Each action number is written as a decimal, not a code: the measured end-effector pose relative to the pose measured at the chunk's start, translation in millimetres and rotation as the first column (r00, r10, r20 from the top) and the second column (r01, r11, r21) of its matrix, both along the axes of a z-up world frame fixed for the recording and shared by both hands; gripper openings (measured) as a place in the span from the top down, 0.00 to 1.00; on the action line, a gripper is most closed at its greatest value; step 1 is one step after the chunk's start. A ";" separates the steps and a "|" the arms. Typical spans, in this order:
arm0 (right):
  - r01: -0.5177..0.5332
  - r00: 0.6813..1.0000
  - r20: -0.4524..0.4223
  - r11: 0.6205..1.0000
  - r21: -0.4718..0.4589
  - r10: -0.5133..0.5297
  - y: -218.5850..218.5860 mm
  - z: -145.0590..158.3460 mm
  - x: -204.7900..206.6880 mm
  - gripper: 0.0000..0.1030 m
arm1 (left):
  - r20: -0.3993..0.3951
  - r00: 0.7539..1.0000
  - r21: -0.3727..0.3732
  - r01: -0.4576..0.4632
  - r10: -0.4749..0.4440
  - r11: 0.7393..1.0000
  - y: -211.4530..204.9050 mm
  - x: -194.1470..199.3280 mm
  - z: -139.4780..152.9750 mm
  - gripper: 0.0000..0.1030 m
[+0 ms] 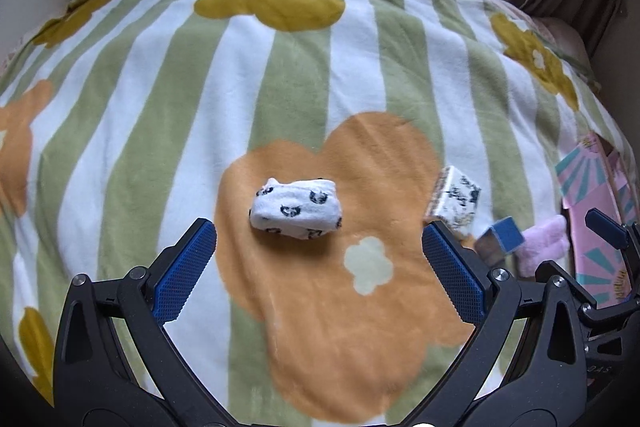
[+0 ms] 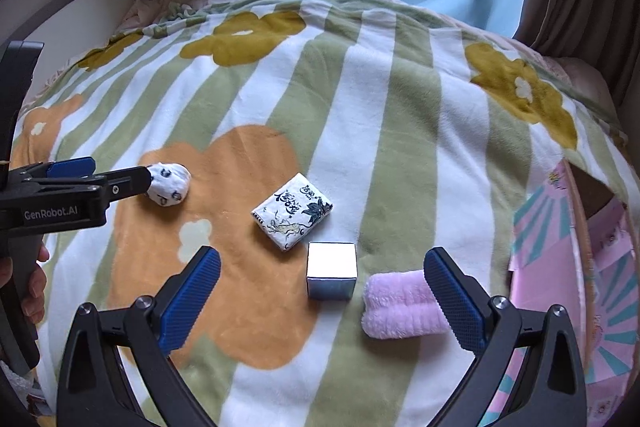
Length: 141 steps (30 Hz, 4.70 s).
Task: Organize objects
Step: 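Grasp the white panda sock with left tool while right tool grasps blue cube, then carry the sock and blue cube over the cardboard box with both tools, then open both tools to drop the sock and cube into the box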
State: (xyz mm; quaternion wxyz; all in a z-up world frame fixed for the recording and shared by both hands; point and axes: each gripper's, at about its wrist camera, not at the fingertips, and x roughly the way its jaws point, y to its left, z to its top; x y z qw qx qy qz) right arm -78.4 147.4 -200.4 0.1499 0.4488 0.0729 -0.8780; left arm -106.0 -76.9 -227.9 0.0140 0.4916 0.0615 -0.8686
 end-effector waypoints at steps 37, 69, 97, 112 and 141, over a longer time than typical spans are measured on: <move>0.033 0.992 0.120 0.998 0.045 -0.039 -5.6 -74.7 -34.5 0.67 | 0.014 1.000 -0.036 -0.012 0.013 0.999 -16.2 -30.5 -65.6 0.35; 0.164 0.985 0.058 0.986 -0.015 -0.163 16.4 109.9 22.2 0.67 | -0.087 0.993 -0.034 0.083 -0.086 0.996 27.1 39.7 126.9 0.35; 0.241 0.970 0.046 0.969 -0.050 -0.239 75.8 160.8 81.1 0.67 | -0.083 0.973 -0.052 0.212 -0.215 0.976 98.3 76.6 185.6 0.35; 0.465 0.883 0.083 0.885 -0.020 -0.462 182.9 147.0 100.4 0.67 | -0.063 0.865 -0.018 0.497 -0.497 0.867 242.7 54.1 188.6 0.35; 0.476 0.857 0.222 0.879 0.002 -0.464 253.7 23.6 75.6 0.67 | 0.150 0.439 0.016 0.895 -0.886 0.446 509.4 -16.9 25.7 0.35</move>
